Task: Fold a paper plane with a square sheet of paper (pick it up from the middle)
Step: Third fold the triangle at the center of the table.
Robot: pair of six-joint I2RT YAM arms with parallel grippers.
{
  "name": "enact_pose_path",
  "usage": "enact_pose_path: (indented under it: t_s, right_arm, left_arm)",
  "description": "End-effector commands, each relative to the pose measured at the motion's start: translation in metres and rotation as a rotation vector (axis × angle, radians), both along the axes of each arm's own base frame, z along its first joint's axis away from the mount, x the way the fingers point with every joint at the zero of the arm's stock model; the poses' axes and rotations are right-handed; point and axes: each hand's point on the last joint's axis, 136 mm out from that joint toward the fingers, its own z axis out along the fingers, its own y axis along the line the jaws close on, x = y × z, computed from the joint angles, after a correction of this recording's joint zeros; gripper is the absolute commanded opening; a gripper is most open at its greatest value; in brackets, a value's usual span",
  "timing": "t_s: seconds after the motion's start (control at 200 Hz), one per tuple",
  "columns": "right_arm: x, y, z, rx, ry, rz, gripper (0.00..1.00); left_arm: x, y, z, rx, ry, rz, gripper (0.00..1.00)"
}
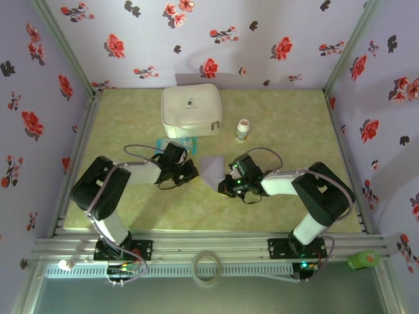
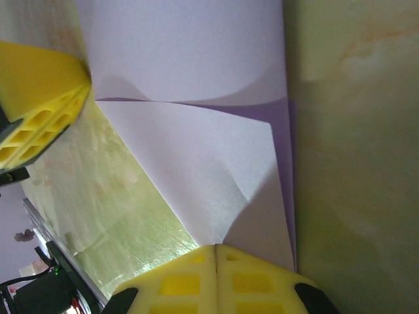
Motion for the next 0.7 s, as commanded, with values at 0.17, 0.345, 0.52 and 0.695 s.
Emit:
enact_pose_path:
  t_s: [0.17,0.345,0.52,0.695]
  right_arm:
    - [-0.036,-0.038,-0.035,-0.178,0.15,0.049,0.0]
    - [-0.035,-0.041,-0.032,-0.182,0.144,0.057,0.0]
    - [-0.031,-0.039,-0.027,-0.172,0.132,0.054,0.0]
    - [-0.021,-0.031,-0.013,-0.148,0.103,0.053,0.02]
  left_arm:
    - [-0.006,-0.016,0.041,-0.011,-0.095,-0.077,0.01]
    - [-0.023,-0.049,0.035,-0.064,-0.079,-0.164,0.01]
    - [-0.026,-0.055,0.016,-0.046,-0.056,-0.189,0.02]
    - [-0.03,-0.03,-0.014,0.09,-0.001,-0.153,0.01]
